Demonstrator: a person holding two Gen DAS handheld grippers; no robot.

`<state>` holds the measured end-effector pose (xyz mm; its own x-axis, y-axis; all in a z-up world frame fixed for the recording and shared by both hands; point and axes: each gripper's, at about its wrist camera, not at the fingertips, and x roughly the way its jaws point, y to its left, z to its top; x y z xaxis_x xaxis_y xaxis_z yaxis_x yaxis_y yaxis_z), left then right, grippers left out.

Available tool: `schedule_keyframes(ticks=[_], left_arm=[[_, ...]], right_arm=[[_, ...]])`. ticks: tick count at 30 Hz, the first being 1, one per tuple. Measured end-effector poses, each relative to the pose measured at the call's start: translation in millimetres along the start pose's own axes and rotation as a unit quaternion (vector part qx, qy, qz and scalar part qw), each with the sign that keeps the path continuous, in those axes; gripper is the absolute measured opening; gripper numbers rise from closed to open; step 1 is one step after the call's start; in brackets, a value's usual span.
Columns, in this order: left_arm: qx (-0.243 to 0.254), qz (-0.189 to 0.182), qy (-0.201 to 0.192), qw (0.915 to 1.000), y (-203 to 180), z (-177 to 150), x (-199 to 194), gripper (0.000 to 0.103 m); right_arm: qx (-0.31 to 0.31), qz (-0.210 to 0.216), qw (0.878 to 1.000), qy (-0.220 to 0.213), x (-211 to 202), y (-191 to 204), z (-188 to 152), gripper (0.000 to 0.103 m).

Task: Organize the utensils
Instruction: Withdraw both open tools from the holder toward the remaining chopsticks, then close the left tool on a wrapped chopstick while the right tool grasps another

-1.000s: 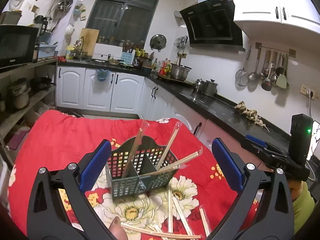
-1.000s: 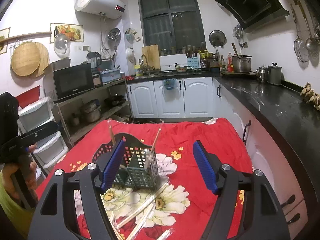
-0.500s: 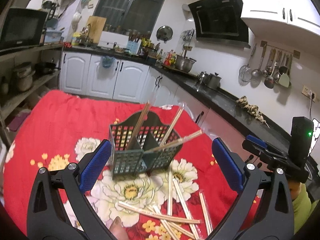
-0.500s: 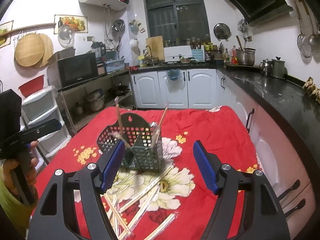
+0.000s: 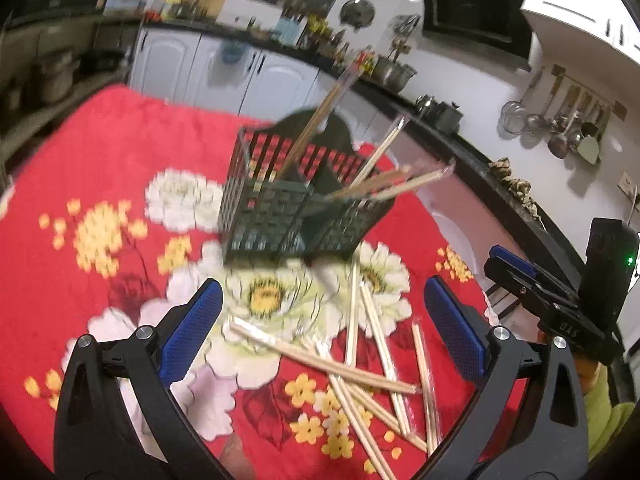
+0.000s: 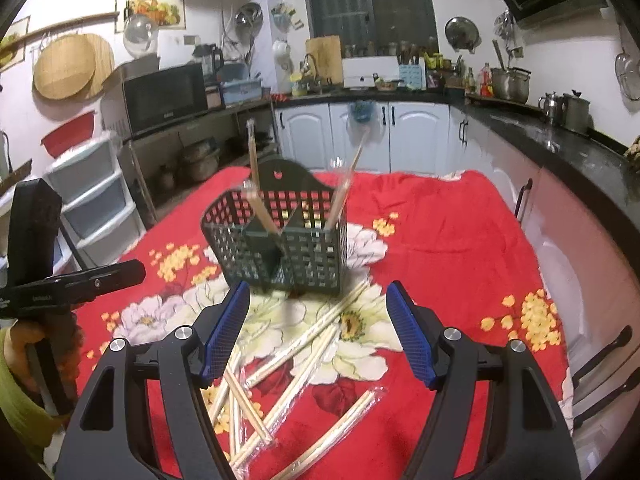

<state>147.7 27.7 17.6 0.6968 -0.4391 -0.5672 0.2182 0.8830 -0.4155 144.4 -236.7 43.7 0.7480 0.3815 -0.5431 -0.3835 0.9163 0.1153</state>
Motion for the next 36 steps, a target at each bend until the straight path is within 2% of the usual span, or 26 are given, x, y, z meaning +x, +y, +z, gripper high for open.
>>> schedule_keyframes(ticks=[9, 13, 17, 21, 27, 32, 36], left_arm=[[-0.073, -0.002, 0.068, 0.995, 37, -33, 33, 0.093], [-0.091, -0.009, 0.086, 0.9921, 44, -41, 41, 0.091], [-0.097, -0.017, 0.1, 0.9901, 48, -44, 50, 0.074], [-0.098, -0.02, 0.113, 0.9885, 52, -42, 62, 0.066], [-0.101, -0.007, 0.119, 0.9878, 61, -30, 74, 0.059], [-0.109, 0.005, 0.121, 0.9866, 72, -23, 82, 0.038], [-0.11, 0.012, 0.116, 0.987, 80, -20, 84, 0.029]], right_arm=[[0.004, 0.002, 0.999, 0.04, 26, -1, -21, 0.068], [0.005, 0.003, 0.999, 0.053, 36, -1, -26, 0.064], [0.006, 0.004, 0.998, 0.065, 44, -2, -32, 0.062], [0.006, 0.003, 0.997, 0.077, 51, -3, -37, 0.06], [0.016, 0.001, 0.993, 0.115, 77, -8, -41, 0.048], [0.037, 0.003, 0.988, 0.149, 107, -14, -39, 0.036], [0.065, 0.006, 0.983, 0.172, 129, -20, -37, 0.033]])
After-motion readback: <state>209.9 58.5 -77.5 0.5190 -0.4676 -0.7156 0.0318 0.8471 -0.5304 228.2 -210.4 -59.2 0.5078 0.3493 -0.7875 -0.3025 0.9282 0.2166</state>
